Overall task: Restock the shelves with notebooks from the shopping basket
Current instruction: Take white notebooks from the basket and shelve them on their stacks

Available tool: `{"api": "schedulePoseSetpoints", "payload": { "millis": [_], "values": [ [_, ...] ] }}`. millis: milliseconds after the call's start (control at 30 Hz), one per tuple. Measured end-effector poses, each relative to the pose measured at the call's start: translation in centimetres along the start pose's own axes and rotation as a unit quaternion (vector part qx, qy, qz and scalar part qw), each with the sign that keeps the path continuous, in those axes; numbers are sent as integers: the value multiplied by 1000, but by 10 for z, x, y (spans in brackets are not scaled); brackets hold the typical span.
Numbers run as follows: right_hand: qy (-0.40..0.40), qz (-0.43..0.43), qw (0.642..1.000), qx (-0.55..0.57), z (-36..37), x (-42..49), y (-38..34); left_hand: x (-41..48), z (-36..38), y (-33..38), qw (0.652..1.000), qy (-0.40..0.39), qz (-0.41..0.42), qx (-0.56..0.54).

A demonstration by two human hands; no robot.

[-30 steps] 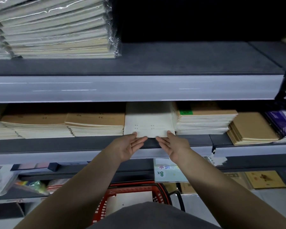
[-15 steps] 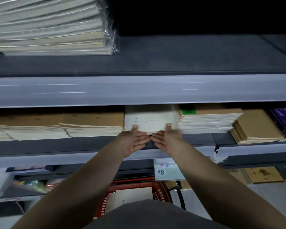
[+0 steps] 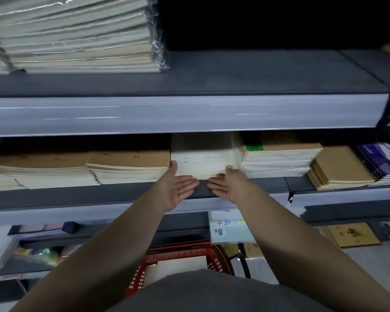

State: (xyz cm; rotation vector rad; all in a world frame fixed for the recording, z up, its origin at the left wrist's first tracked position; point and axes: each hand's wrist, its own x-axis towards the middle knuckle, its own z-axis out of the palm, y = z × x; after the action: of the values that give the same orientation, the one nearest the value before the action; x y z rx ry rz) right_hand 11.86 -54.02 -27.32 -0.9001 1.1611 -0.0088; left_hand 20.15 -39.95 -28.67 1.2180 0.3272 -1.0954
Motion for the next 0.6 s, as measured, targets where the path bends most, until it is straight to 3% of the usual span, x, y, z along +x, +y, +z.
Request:
{"api": "schedulePoseSetpoints", "payload": {
  "millis": [133, 600],
  "values": [
    [23, -11, 1000, 8, -9, -6, -3, -1, -6, -4, 993, 90, 72, 6],
    [10, -67, 986, 155, -23, -12, -2, 0, 4, 8, 995, 87, 31, 28]
  ]
}}
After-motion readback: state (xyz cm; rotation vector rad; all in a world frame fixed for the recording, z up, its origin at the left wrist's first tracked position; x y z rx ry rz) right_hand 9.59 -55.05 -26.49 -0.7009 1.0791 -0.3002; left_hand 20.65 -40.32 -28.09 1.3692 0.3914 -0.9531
